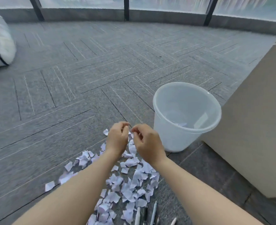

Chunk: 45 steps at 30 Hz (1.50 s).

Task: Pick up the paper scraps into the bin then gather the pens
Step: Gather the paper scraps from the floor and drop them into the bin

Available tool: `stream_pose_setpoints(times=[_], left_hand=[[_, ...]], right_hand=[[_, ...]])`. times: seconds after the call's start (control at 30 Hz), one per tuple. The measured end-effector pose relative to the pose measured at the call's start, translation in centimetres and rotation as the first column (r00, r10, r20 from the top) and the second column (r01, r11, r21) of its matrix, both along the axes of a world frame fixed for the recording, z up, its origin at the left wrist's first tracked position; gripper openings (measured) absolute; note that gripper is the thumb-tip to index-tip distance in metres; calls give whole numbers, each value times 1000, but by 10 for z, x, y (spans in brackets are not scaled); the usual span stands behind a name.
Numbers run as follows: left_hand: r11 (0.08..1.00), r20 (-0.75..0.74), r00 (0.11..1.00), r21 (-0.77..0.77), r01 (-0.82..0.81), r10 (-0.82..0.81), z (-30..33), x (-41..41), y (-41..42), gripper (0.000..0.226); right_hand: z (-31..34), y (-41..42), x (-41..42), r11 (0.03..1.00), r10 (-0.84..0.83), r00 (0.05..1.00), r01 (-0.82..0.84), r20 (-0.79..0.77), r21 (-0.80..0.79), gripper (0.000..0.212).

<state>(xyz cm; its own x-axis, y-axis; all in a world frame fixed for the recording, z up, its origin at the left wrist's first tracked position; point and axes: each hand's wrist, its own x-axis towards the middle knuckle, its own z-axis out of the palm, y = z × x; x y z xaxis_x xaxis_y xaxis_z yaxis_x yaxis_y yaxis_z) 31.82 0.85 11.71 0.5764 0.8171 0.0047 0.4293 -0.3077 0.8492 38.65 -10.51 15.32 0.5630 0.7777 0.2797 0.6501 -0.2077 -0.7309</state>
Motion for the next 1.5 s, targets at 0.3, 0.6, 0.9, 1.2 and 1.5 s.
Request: stream_pose_setpoints(times=[0.3, 0.6, 0.9, 1.2, 1.5], left_hand=[[996, -698, 711, 31, -85, 82, -141, -125, 18, 90], [987, -579, 808, 162, -20, 111, -183, -150, 50, 97], [875, -594, 804, 367, 316, -41, -183, -117, 49, 69], [815, -527, 818, 355, 459, -231, -178, -140, 24, 11], [976, -227, 957, 80, 204, -181, -12, -102, 38, 23]], right_hand=[[-179, -28, -17, 557, -269, 962, 124, -37, -821, 79], [-221, 12, -71, 860, 67, 997, -78, -40, -504, 85], [-222, 57, -69, 745, 313, 912, -62, 266, -664, 77], [-202, 45, -92, 772, 314, 914, -90, 255, -629, 24], [-24, 43, -63, 845, 27, 980, 83, 196, -528, 9]])
